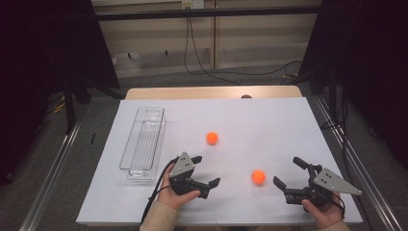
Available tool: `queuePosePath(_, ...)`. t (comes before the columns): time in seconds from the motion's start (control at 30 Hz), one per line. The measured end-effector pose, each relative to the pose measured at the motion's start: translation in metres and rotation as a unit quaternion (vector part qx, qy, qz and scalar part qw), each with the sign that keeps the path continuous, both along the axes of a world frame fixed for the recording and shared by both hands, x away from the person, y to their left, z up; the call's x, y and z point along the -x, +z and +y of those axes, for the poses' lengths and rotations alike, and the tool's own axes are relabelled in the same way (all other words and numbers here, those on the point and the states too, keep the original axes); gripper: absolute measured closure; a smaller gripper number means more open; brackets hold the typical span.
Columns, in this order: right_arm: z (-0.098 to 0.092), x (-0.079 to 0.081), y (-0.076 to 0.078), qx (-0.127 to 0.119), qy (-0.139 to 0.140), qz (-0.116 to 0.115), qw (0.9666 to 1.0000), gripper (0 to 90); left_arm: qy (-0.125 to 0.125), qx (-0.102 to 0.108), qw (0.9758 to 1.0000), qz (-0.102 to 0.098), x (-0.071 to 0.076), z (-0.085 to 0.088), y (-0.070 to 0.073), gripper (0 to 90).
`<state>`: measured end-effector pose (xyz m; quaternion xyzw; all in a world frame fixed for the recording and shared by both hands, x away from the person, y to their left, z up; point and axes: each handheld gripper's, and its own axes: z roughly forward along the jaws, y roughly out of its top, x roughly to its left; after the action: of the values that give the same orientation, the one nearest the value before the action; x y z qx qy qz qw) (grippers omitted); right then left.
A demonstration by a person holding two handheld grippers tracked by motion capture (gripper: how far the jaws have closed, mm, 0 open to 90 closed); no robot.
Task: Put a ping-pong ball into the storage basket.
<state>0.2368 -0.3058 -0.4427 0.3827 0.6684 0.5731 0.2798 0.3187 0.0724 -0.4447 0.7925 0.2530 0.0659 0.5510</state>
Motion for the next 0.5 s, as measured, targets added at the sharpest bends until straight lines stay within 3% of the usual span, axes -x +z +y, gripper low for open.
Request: queuePosePath(0.5,0.0001,-0.0001,0.0000,-0.001,0.001,0.001,1.0000,2.5,-0.005,-0.004,0.9999,0.009,-0.0020,-0.0103,-0.0008,2.6)
